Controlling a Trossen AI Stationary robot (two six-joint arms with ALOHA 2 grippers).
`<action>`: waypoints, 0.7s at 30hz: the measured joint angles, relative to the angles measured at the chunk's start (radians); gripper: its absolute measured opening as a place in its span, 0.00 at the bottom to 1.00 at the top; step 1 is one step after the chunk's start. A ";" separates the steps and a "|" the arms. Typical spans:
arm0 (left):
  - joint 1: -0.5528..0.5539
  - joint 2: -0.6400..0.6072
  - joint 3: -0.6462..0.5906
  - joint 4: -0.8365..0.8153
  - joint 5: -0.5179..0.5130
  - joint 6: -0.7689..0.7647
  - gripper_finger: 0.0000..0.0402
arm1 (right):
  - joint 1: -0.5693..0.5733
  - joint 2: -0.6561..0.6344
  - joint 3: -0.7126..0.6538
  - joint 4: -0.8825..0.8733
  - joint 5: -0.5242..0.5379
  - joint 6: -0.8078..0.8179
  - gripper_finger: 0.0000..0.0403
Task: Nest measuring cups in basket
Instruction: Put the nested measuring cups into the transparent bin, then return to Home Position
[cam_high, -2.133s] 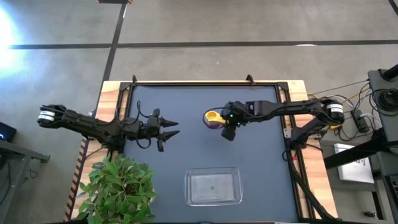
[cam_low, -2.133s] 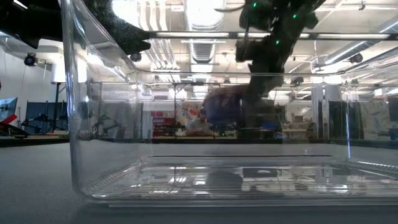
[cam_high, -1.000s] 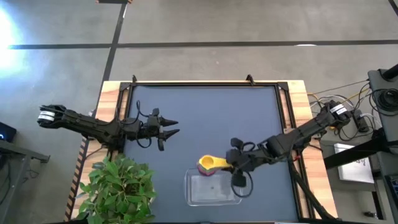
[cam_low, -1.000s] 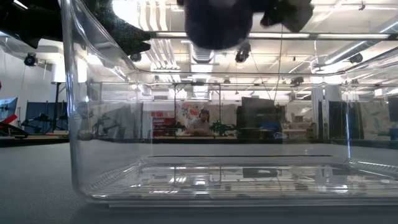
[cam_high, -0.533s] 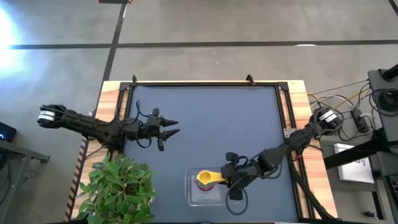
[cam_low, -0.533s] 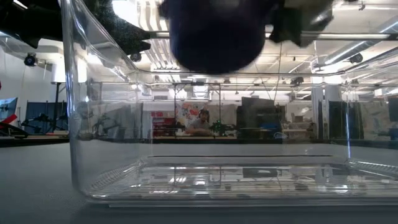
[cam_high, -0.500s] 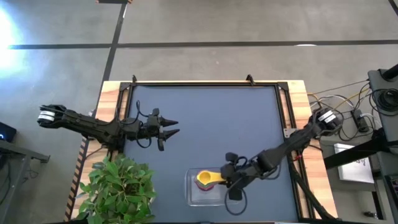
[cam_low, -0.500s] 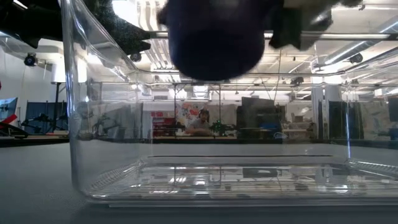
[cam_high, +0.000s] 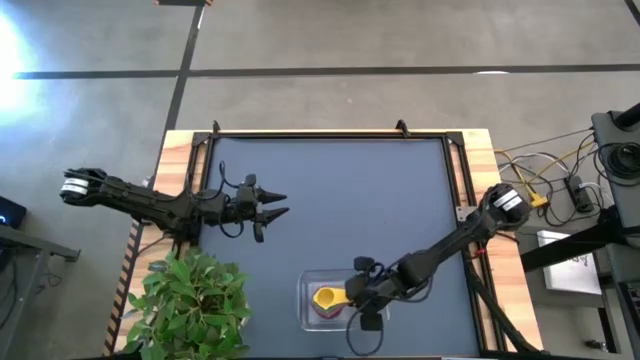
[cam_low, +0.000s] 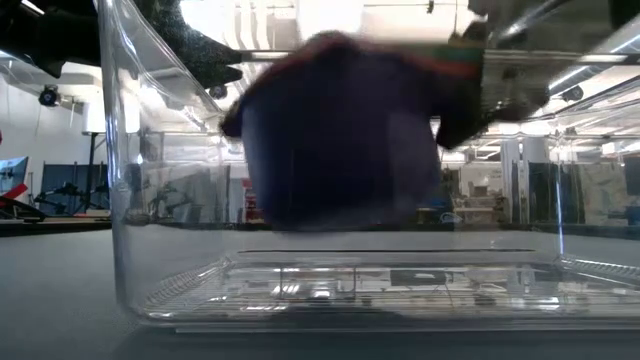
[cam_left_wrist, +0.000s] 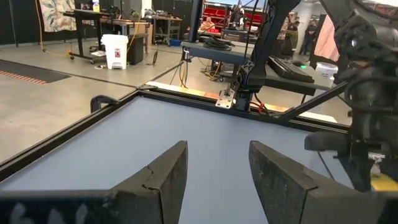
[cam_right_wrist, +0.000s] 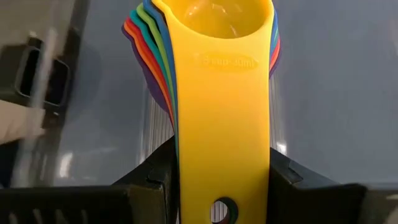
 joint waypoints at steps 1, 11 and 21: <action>0.000 0.000 0.000 0.000 0.000 0.000 0.38 | -0.001 0.015 0.006 -0.004 0.001 -0.003 0.32; 0.000 0.000 0.000 -0.001 0.000 -0.004 0.38 | -0.002 0.029 0.029 -0.026 0.007 -0.010 0.56; 0.000 0.000 0.000 -0.003 0.000 -0.004 0.38 | 0.009 -0.081 0.039 -0.069 0.006 -0.016 0.77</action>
